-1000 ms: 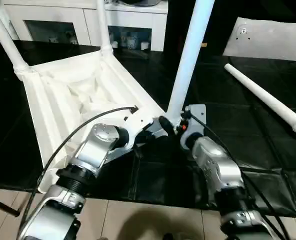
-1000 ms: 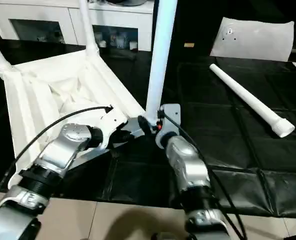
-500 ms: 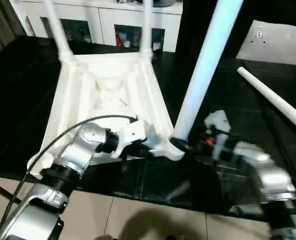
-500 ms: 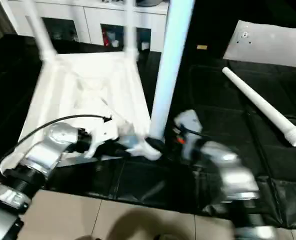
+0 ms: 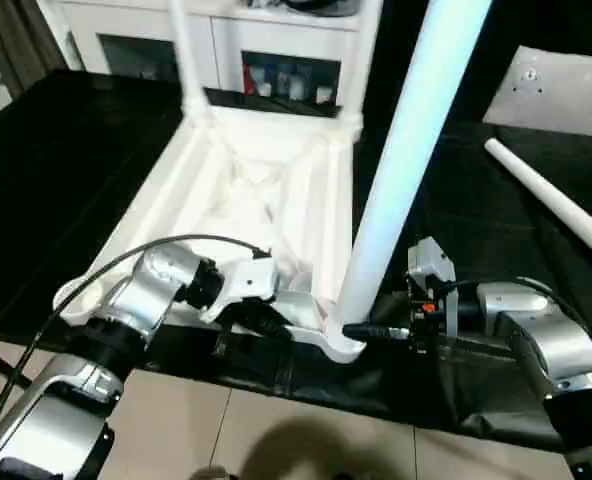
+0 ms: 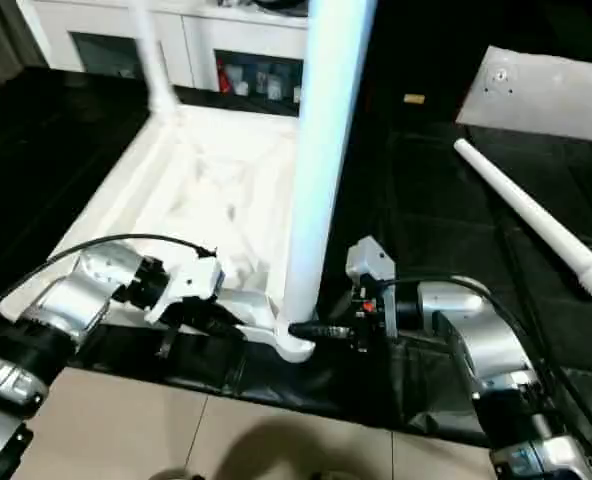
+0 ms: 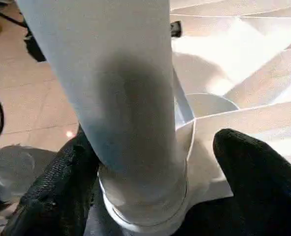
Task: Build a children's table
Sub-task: Rotate leg to tighten
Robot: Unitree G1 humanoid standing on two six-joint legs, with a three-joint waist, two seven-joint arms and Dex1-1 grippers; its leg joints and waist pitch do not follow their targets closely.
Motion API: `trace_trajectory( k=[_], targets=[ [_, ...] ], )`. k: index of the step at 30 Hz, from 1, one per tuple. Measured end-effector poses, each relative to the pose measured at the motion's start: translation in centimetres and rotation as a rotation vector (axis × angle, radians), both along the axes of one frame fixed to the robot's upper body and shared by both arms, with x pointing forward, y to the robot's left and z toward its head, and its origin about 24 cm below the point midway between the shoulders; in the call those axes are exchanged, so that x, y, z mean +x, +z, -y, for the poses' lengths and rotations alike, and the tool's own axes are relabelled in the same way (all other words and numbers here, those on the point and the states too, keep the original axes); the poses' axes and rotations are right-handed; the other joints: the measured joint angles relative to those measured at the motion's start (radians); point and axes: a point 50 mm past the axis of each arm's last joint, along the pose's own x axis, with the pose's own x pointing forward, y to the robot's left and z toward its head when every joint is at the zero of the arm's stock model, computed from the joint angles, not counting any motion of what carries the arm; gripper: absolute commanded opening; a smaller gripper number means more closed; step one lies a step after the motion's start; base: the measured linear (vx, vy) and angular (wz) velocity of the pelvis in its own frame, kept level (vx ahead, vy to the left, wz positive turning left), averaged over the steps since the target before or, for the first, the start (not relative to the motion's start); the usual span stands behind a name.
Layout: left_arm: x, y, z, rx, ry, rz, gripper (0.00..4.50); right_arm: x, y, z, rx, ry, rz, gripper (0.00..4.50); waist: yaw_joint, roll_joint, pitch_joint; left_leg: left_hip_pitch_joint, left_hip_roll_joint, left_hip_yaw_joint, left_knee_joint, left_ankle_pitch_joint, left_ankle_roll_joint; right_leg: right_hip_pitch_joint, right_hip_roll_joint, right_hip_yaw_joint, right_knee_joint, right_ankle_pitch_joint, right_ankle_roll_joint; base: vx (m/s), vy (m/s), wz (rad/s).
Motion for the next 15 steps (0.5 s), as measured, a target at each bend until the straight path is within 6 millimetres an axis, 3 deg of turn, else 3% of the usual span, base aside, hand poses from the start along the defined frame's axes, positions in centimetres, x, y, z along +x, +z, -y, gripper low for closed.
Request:
trace_trajectory(
  k=[5, 6, 15],
  targets=[
    [0.14, -0.02, -0.07, 0.002, -0.007, -0.008, 0.00, -0.06, 0.05, -0.13, 0.016, 0.025, -0.015, 3.32, 0.000, 0.000, 0.000, 0.000, 0.000, 0.000, 0.000, 0.000, 0.000, 0.000, 0.000, 0.000, 0.001, 0.000, 0.000, 0.000, 0.000, 0.00],
    [0.13, -0.04, -0.07, 0.002, -0.010, -0.007, 0.00, -0.08, 0.05, -0.14, 0.018, 0.029, -0.018, 3.08, 0.001, 0.000, 0.000, 0.000, 0.000, 0.000, 0.000, 0.000, 0.000, 0.000, 0.000, 0.000, 0.001, 0.000, 0.000, 0.000, 0.000, 0.00],
    [0.14, -0.08, -0.20, 0.004, -0.014, -0.006, 0.00, -0.25, -0.09, -0.48, 0.025, 0.057, -0.030, 2.45, 0.003, -0.001, 0.000, 0.000, 0.000, 0.000, 0.000, 0.000, 0.000, 0.000, 0.000, 0.000, 0.001, 0.000, 0.000, 0.000, 0.000, 0.00]
  ],
)
